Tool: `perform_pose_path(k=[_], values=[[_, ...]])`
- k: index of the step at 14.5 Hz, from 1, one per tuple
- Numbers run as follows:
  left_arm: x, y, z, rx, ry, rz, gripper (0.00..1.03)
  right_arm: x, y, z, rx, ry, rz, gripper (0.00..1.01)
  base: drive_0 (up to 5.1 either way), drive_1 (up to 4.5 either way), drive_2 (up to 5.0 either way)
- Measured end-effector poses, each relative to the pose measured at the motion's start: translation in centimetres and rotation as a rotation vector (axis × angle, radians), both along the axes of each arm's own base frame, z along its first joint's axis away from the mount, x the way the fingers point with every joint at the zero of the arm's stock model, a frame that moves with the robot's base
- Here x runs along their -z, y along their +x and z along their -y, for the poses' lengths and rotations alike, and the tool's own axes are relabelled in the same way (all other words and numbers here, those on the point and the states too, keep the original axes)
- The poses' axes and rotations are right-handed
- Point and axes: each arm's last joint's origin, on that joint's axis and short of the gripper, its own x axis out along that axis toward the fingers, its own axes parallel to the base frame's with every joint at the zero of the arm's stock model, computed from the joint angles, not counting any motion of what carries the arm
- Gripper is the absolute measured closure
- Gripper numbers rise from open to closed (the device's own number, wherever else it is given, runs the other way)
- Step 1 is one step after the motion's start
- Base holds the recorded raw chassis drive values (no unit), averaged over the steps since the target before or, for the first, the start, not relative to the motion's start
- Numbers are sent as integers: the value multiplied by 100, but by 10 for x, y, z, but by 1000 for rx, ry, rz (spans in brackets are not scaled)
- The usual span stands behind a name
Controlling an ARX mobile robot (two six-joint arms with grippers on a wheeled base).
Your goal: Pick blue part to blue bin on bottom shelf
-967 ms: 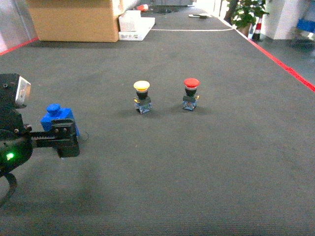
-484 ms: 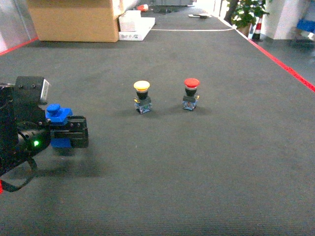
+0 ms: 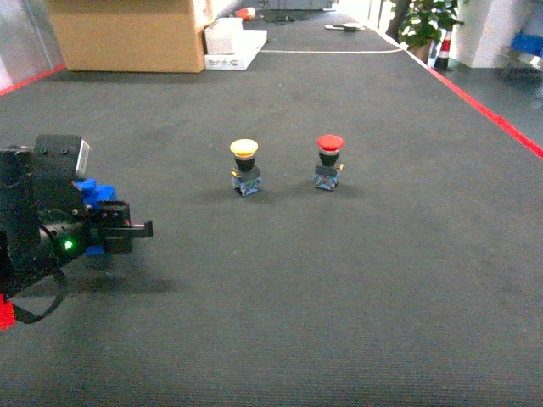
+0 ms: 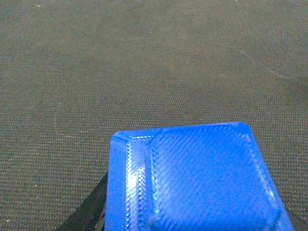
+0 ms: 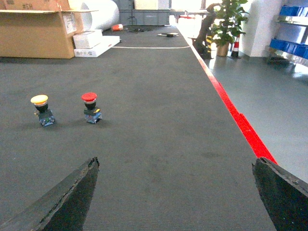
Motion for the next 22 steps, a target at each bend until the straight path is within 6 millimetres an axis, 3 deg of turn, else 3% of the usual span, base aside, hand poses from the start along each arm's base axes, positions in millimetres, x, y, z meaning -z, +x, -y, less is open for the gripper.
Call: perform_pose_path(k=[3, 7, 9, 12, 14, 16, 19, 22], values=[[-7, -10, -2, -9, 1, 38, 58, 0, 0, 0, 0, 0, 0, 3, 0, 0, 0], [-45, -56, -4, -20, -8, 85, 58, 0, 0, 0, 0, 0, 0, 3, 0, 0, 0], [-89, -102, 2, -20, -23, 147, 58, 0, 0, 0, 0, 0, 0, 3, 0, 0, 0], [-137, -164, 16, -14, -23, 265, 58, 0, 0, 0, 0, 0, 0, 3, 0, 0, 0], [-158, -206, 19, -68, -20, 333, 58, 0, 0, 0, 0, 0, 0, 3, 0, 0, 0], [-169, -244, 17, -103, -38, 381, 58, 0, 0, 0, 0, 0, 0, 3, 0, 0, 0], [-176, -282, 19, -134, -83, 422, 58, 0, 0, 0, 0, 0, 0, 3, 0, 0, 0], [-175, -283, 21, -155, -109, 420, 58, 0, 0, 0, 0, 0, -1, 3, 0, 0, 0]])
